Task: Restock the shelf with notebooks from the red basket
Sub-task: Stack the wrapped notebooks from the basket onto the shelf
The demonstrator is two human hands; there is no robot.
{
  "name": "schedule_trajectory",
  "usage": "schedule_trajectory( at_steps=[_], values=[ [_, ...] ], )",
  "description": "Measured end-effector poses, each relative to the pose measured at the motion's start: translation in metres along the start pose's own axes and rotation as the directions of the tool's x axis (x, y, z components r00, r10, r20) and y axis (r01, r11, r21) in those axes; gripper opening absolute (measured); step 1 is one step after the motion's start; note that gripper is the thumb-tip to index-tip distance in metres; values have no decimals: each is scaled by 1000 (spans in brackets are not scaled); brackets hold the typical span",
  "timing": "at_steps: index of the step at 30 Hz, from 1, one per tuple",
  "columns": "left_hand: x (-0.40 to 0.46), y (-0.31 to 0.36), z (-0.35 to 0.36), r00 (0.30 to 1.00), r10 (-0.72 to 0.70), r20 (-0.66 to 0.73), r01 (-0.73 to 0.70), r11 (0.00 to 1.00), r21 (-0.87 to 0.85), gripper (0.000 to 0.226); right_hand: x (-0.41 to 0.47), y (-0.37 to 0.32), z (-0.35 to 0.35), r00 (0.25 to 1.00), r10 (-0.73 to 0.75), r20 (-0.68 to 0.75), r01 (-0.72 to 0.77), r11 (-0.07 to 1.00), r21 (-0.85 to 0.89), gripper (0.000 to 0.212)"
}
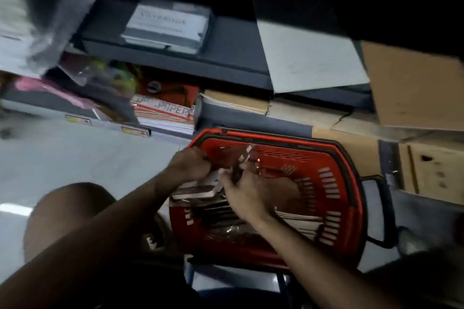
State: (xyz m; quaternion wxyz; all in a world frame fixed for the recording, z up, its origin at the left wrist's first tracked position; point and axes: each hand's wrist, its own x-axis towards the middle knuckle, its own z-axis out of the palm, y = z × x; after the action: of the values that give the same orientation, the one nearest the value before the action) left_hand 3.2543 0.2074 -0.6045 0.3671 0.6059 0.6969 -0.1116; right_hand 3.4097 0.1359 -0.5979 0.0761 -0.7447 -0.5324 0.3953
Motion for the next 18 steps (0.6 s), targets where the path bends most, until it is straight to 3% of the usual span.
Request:
schedule_trajectory(
  at_steps=[2,4,6,9,12,15,18],
  values=[
    [18,-5,13,995,34,-93,-26,995,94,45,7,-1,11,998,33,-48,-30,998,56,83],
    [28,-5,25,989,130,-75,-113,975,192,61,12,2,17,996,80,-50,-72,988,139,78],
    [32,-6,32,979,195,-62,-179,963,201,63,14,5,18,995,83,-50,-69,972,226,73],
    [27,-9,31,971,216,-100,-205,972,110,47,18,4,20,993,100,-63,-76,948,308,66],
    [4,-7,30,968,181,-177,-198,976,-89,32,12,-2,19,994,95,-55,-68,924,375,55],
    [-15,-2,28,968,201,-149,-220,969,-117,32,-2,-12,10,996,81,-25,-66,927,368,31],
    [-28,9,28,956,241,-167,-272,941,-199,26,-7,-21,3,994,107,-14,-93,918,385,20]
  ],
)
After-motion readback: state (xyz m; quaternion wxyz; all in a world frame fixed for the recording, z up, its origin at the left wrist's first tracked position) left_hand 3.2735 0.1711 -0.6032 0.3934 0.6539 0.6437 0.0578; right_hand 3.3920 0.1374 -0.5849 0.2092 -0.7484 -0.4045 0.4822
